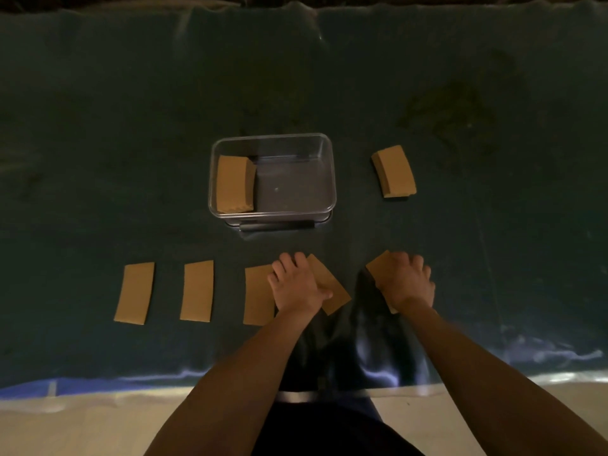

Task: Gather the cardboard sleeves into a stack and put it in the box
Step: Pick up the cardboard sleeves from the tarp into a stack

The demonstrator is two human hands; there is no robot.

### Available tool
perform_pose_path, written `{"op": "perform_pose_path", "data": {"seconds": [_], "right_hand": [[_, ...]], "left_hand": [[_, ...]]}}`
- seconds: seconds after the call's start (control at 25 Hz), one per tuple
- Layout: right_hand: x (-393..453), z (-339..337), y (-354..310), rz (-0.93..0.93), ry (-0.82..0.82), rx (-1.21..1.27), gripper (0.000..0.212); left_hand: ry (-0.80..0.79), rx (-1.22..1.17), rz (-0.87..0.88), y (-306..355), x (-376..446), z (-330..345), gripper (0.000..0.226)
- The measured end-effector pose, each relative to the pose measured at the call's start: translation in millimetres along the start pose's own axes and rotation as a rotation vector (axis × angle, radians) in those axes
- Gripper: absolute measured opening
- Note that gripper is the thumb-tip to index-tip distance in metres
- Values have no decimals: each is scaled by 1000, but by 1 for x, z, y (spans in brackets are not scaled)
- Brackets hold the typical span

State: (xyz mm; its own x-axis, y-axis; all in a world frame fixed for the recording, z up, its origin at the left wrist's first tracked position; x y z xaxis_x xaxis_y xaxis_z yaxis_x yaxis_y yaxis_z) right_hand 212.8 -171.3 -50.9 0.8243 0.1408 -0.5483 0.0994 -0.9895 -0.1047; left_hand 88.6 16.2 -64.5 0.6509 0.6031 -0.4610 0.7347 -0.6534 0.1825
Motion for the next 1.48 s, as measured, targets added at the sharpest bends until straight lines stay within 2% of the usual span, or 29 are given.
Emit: {"op": "perform_pose_path", "data": {"seconds": [0.08,0.16,0.24,0.32,0.4,0.48,0.6,0.68,0.84,1.0,1.16,1.32,1.48], "right_hand": [[2,-2,2,2,36,25,54],[6,-2,2,-23,32,117,40],[9,2,-3,-78,-47,286,30],[7,6,-16,-135,-138,466,19],[-2,13,-33,-162,-257,671,10],[-14,22,-52,-169,-386,833,12],[-26,30,-73,-169,-429,929,18],[-35,37,-88,-132,-516,1080,26],[-65,51,-123,-78,-818,1366,31],[-83,64,-140,-61,-975,1359,36],[-90,74,-149,-87,-1092,1284,39],[-92,78,-164,-137,-992,1175,34],[-91,80,-180,-150,-663,1104,14]], "left_hand": [[-4,-115,-7,-3,1,-1,77],[-61,-314,-1,-5,2,-1,53],[-202,-542,5,-8,3,-2,32],[-362,-703,45,-8,2,-8,20],[-472,-810,103,-9,-2,-18,16],[-522,-862,129,-18,-4,-30,19],[-624,-916,89,-37,-10,-35,27],[-588,-941,58,-48,-13,-36,29],[-321,-964,65,-68,-14,-37,29],[-101,-920,91,-84,-14,-44,35],[-87,-897,121,-90,-15,-45,36],[-87,-872,131,-100,-15,-43,30],[-92,-756,189,-114,-15,-42,25]]}}
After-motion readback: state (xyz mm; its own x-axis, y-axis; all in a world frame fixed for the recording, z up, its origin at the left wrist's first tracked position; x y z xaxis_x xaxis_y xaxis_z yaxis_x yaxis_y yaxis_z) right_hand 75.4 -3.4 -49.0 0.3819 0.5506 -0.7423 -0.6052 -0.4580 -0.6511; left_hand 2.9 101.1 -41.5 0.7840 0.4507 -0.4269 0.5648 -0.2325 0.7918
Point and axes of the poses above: each hand's wrist, its own x-axis towards the middle knuckle, its own z-axis out of the palm, y = z × x, the point moved 6 cm from there along x, towards the middle knuckle
